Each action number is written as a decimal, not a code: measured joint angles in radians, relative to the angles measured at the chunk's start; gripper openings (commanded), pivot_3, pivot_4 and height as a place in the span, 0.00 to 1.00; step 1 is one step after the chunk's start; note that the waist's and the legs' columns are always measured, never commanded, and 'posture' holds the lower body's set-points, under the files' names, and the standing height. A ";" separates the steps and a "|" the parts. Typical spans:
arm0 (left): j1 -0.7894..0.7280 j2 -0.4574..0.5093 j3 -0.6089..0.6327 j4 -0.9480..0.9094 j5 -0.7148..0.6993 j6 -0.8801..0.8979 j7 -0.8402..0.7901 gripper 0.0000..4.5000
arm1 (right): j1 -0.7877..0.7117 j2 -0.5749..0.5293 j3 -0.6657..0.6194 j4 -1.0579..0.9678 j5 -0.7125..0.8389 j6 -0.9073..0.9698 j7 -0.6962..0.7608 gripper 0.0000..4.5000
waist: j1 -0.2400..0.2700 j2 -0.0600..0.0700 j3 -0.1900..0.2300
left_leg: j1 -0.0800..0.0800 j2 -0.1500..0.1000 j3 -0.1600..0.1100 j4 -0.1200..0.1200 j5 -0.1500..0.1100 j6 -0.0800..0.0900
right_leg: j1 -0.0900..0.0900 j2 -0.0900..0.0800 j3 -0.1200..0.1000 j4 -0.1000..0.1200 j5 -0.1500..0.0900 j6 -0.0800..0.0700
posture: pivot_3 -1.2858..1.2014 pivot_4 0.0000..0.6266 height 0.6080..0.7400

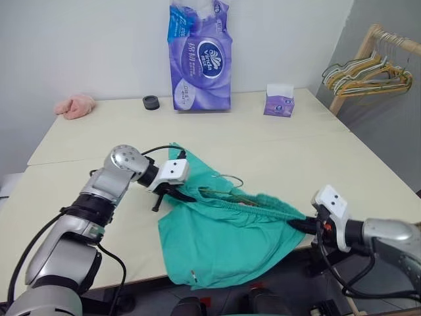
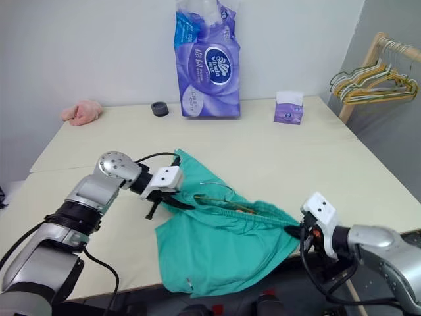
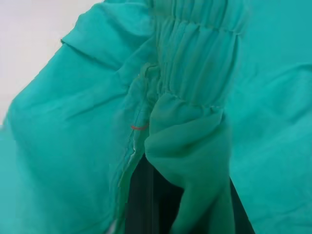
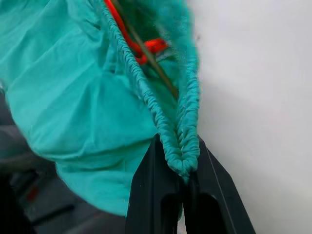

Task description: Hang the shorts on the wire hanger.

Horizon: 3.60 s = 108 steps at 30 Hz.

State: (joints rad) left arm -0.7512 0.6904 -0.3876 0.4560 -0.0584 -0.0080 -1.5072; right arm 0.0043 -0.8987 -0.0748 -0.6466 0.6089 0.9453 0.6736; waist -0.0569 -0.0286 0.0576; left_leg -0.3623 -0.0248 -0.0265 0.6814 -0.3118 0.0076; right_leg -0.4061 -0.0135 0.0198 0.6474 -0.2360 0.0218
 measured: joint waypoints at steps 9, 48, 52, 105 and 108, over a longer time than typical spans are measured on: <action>0.007 -0.069 0.000 -0.091 0.091 0.030 0.148 0.00 | -0.357 -0.173 0.259 0.112 -0.207 -0.138 0.188 0.00 | -0.009 0.003 0.002 | 0.000 0.000 0.001 0.000 0.000 0.000 | -0.001 0.000 0.001 0.000 0.000 0.000 | 0.45 0.06 1.00; 0.097 -0.144 0.002 -0.137 0.140 0.104 0.297 0.00 | -0.278 -0.203 0.129 0.180 -0.332 -0.195 0.317 0.86 | -0.001 0.005 0.002 | 0.000 -0.001 0.001 0.000 0.000 0.000 | -0.001 -0.004 0.000 0.001 0.000 0.000 | 0.45 0.07 1.00; 0.097 -0.146 0.002 -0.138 0.138 0.103 0.297 0.00 | -0.274 -0.135 0.221 0.204 -0.361 -0.215 0.300 0.86 | -0.002 0.006 0.001 | 0.000 -0.001 0.001 0.000 0.000 0.000 | -0.001 -0.003 0.000 0.001 0.000 0.000 | 0.45 0.06 1.00; 0.045 -0.112 0.197 -0.003 -0.143 0.306 0.089 0.80 | -0.300 -0.091 0.262 0.195 -0.357 -0.180 0.451 0.00 | -0.030 0.011 -0.004 | -0.001 -0.001 0.000 0.000 0.000 0.000 | -0.001 -0.003 -0.001 0.001 0.000 0.000 | 0.44 0.03 1.00; 0.045 -0.094 0.192 0.020 -0.137 0.301 0.045 0.80 | -0.297 -0.111 0.252 0.187 -0.341 -0.174 0.457 0.00 | -0.030 0.011 -0.004 | -0.001 -0.001 0.000 0.000 0.000 0.000 | -0.001 -0.003 -0.001 0.001 0.000 0.000 | 0.44 0.03 1.00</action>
State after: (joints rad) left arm -0.7065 0.5969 -0.1956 0.4756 -0.1953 0.2929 -1.4620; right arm -0.2929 -1.0096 0.1776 -0.4593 0.2682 0.7717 1.1302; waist -0.0867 -0.0179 0.0537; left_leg -0.3629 -0.0261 -0.0269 0.6817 -0.3119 0.0075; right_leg -0.4075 -0.0168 0.0185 0.6488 -0.2357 0.0214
